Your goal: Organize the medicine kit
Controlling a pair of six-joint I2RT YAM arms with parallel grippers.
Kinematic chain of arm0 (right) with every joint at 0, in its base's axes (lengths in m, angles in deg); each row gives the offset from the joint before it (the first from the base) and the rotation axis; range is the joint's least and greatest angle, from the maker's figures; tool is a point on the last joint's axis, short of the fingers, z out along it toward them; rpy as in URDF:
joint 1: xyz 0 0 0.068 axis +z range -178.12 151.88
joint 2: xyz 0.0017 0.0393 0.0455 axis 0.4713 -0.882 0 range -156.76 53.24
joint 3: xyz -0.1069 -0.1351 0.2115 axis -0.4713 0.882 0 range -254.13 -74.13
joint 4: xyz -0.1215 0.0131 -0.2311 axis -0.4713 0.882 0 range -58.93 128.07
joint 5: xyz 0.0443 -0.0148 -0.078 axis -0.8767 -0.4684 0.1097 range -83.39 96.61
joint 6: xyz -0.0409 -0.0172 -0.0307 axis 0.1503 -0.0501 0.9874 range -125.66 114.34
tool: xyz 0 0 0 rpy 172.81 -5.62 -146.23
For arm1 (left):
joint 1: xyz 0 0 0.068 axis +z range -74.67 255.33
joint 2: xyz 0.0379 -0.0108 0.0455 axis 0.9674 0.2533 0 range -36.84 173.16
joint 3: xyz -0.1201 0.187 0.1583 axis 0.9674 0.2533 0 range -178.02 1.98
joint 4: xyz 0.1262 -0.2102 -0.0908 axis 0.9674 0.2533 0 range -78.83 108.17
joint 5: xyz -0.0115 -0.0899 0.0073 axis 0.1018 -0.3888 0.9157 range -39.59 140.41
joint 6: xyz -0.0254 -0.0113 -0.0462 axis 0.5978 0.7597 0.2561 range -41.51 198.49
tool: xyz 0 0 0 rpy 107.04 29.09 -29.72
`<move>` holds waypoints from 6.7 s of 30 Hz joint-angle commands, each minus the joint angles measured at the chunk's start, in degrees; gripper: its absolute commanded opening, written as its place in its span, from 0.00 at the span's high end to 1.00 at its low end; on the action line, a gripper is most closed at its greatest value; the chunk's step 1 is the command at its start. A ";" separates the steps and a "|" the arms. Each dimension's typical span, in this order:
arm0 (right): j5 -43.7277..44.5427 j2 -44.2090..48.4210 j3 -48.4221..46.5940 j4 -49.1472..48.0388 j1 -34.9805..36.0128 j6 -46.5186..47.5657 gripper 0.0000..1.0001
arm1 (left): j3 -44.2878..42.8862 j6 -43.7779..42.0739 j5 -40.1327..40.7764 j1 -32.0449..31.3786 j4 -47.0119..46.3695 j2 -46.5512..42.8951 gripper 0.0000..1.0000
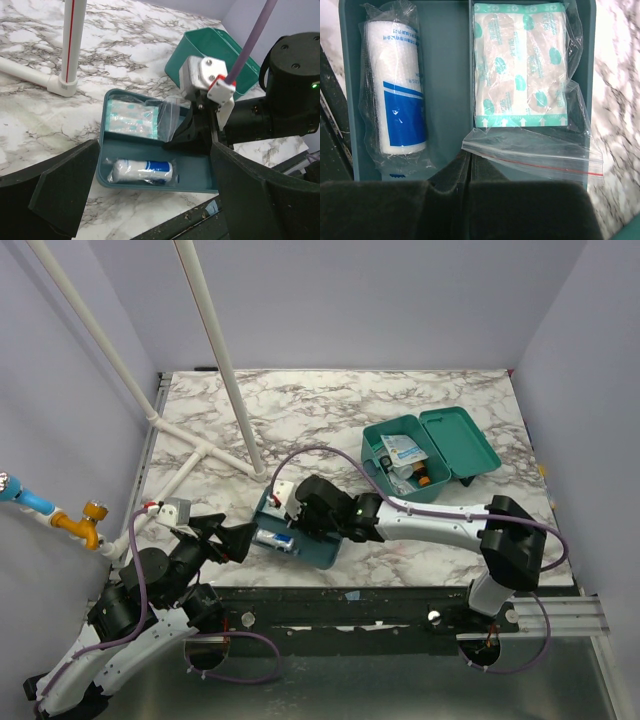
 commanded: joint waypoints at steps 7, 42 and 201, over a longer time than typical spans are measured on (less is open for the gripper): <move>12.80 5.83 -10.15 13.44 -3.29 -8.55 0.99 | 0.16 0.22 1.58 0.10 0.17 -4.69 0.04; 9.50 9.92 -10.69 13.63 -36.95 -7.10 0.99 | 0.24 0.13 1.13 0.11 0.00 -2.82 0.04; 12.94 21.51 15.36 -2.54 -51.52 -30.44 0.99 | -6.43 0.01 -19.86 0.34 -8.27 31.28 0.01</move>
